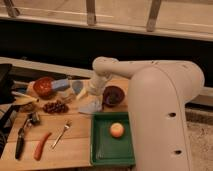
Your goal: Place towel in red bowl
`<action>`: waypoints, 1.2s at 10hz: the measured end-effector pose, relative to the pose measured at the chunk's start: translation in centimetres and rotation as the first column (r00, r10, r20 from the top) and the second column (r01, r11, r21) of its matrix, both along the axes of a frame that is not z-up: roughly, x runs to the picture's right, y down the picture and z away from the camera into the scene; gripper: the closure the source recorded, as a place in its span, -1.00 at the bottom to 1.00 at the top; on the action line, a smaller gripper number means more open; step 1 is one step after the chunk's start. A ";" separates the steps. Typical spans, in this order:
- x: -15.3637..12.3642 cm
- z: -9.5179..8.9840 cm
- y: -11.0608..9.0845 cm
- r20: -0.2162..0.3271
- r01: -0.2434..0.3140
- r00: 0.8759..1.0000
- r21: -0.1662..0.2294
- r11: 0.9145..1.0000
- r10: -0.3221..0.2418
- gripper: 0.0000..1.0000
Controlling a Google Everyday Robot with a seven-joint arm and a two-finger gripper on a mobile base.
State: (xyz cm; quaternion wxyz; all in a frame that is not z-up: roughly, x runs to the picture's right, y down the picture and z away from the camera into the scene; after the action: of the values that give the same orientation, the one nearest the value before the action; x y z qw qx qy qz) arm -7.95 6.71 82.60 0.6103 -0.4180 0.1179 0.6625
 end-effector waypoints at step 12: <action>-0.5 7.7 3.6 -0.047 0.061 0.997 -0.086 0.994 -0.065 -0.25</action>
State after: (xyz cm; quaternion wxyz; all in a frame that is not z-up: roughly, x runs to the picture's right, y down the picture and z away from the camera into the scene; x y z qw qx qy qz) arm -8.46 10.31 90.26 0.6095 -0.4230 0.1738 0.6476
